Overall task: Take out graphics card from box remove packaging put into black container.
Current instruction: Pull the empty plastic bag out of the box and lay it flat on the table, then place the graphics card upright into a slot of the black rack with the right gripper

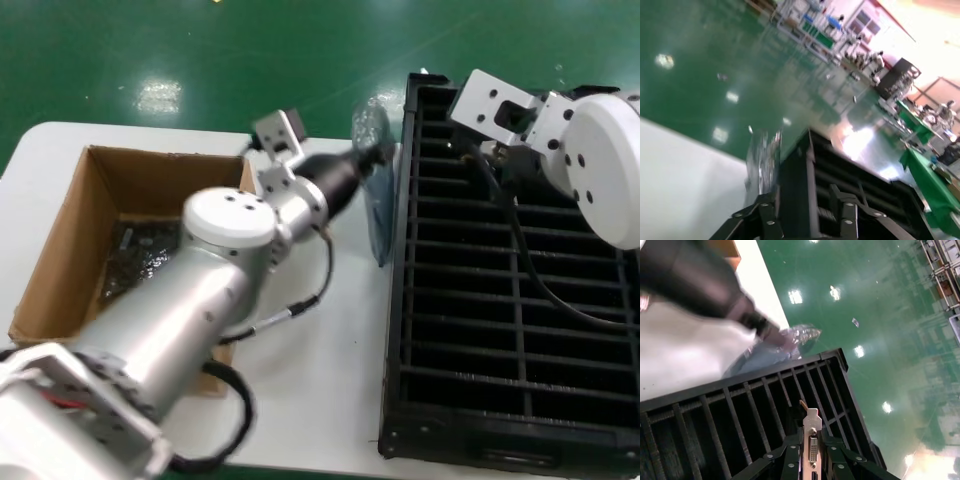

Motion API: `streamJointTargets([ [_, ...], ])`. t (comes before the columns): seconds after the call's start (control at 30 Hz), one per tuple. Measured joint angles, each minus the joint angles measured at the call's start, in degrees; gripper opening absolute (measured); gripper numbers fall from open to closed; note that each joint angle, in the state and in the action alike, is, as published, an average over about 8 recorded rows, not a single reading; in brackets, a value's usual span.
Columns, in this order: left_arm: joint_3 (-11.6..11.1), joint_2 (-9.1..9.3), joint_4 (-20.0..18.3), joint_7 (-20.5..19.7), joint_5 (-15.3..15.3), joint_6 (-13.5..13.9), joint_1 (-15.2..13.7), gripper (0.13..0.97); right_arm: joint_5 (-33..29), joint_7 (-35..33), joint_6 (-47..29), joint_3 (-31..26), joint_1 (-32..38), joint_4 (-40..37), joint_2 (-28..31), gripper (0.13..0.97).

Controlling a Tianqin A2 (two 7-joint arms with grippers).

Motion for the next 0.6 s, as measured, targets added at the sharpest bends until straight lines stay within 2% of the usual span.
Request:
streamJointTargets([
  [0.17, 5.46, -3.51, -5.57, -4.74, 0.16, -2.75, -0.43, 0.382, 0.86, 0.47, 0.20, -0.56, -0.27, 0.30, 0.79, 0.187],
  [0.23, 6.70, -4.37, -7.11, -5.30, -0.08, -3.94, -0.72, 0.422, 1.15, 0.65, 0.13, -0.85, -0.37, 0.48, 1.03, 0.187],
  [0.3, 6.91, -4.67, -8.12, -4.85, -0.29, -5.04, -1.01, 0.449, 1.41, 0.82, -0.03, -1.16, -0.43, 0.63, 1.23, 0.187],
  [0.37, 6.20, -4.52, -8.77, -3.61, -0.29, -5.98, -1.26, 0.503, 1.63, 1.01, -0.27, -1.51, -0.44, 0.77, 1.38, 0.187],
  [0.43, 4.44, -3.92, -8.98, -1.65, 0.06, -6.58, -1.48, 0.557, 1.85, 1.19, -0.57, -1.88, -0.38, 0.88, 1.50, 0.187],
  [0.53, 0.33, -2.36, -8.55, 2.30, 0.97, -6.79, -1.77, 0.638, 2.30, 1.43, -1.17, -2.44, -0.18, 1.03, 1.60, 0.187],
  [0.6, -2.57, -1.17, -8.02, 5.24, 1.45, -6.73, -2.04, 0.660, 2.72, 1.57, -1.68, -2.81, -0.04, 1.14, 1.66, 0.187],
])
